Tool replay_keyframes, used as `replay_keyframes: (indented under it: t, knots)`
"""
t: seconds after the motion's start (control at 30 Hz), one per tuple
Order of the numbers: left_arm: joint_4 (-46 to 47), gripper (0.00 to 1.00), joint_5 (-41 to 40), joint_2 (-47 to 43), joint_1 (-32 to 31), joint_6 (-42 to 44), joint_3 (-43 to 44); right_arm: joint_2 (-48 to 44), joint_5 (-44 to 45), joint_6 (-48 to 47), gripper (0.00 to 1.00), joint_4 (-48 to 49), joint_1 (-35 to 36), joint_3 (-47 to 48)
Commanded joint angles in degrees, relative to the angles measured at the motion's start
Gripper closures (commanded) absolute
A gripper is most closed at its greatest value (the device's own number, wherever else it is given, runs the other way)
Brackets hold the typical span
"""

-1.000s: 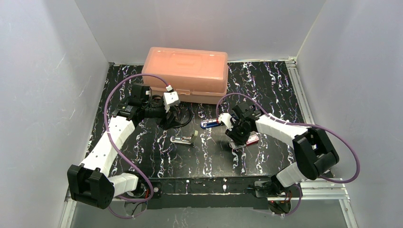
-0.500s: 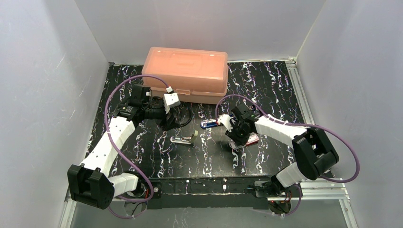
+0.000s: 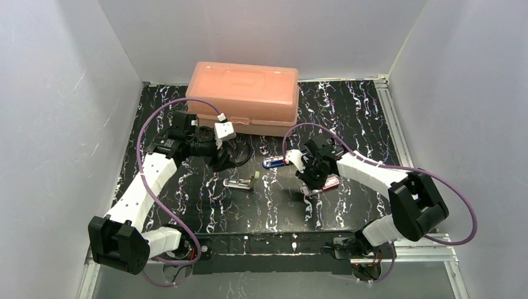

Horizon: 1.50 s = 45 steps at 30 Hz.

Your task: Load the staples into the stapler

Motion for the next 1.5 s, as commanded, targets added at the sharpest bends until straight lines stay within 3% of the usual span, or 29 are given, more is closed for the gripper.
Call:
replay_keyframes:
  t: [0.0, 0.2, 0.37, 0.57, 0.83, 1.1, 1.47]
  knots:
    - [-0.84, 0.38, 4.04, -0.57, -0.69, -1.58, 2.33, -4.40, -2.56, -2.27, 0.83, -1.89, 0.24, 3.57]
    - [0.27, 0.39, 6.42, 1.23, -3.38, -3.64, 4.20, -6.26, -6.66, -4.62, 0.84, -5.68, 0.16, 8.76]
    - [0.44, 0.42, 10.73, 3.23, -7.45, -2.06, 6.59, -5.34, -19.47, -4.61, 0.84, -7.85, 0.11, 14.00]
    - [-5.80, 0.52, 17.73, 6.39, -12.64, 11.02, 11.02, -1.60, -39.29, -3.29, 0.84, -10.00, 0.17, 20.71]
    - [-16.37, 0.55, 15.96, 10.46, -17.92, 30.76, 16.17, 3.88, -52.51, -0.43, 0.84, -11.63, -0.19, 24.96]
    - [-16.44, 0.61, 13.36, 11.18, -19.92, 38.93, 13.75, 5.59, -59.18, 3.42, 0.83, -8.47, -0.68, 23.37]
    - [-16.41, 0.67, 11.10, 13.30, -22.66, 41.46, 13.45, 6.03, -60.78, 6.20, 0.83, -5.87, -1.29, 22.66]
